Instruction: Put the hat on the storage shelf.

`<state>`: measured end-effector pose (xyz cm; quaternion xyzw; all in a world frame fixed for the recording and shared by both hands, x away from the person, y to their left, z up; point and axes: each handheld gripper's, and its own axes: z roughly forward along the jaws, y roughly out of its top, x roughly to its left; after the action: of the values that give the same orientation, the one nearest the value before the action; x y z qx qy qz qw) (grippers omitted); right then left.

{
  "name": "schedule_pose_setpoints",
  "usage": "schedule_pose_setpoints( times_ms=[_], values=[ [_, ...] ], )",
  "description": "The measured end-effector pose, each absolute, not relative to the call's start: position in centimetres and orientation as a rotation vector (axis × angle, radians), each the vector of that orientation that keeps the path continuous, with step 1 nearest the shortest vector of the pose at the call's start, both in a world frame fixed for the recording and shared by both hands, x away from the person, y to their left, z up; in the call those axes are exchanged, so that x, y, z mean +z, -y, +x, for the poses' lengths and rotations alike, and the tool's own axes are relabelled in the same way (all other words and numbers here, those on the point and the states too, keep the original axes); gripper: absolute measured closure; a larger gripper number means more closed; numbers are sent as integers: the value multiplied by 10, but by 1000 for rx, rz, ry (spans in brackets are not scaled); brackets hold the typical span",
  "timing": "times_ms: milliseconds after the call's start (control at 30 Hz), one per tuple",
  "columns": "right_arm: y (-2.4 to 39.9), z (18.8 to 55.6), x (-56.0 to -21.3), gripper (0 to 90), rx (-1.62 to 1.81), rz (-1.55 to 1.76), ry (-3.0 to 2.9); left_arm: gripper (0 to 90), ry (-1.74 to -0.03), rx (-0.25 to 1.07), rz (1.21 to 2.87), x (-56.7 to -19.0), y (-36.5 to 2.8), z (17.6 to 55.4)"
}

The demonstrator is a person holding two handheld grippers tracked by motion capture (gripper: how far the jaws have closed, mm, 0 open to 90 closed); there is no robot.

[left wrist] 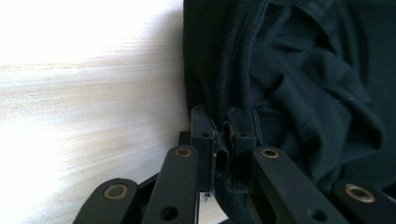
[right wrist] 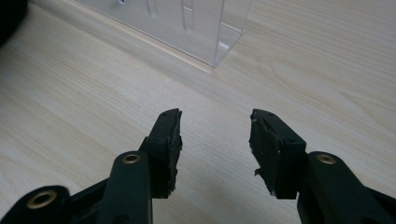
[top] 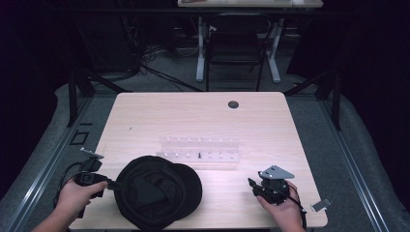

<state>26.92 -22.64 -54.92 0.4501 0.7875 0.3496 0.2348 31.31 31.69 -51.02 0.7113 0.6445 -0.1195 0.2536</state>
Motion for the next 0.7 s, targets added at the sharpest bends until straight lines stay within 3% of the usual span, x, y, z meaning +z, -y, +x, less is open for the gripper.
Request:
schedule_pose_setpoints(
  times_ms=[700],
  values=[
    [226, 269, -550, 527, 964, 1239, -2156, 848, -1694, -336, 1934, -476, -317, 310]
  ],
)
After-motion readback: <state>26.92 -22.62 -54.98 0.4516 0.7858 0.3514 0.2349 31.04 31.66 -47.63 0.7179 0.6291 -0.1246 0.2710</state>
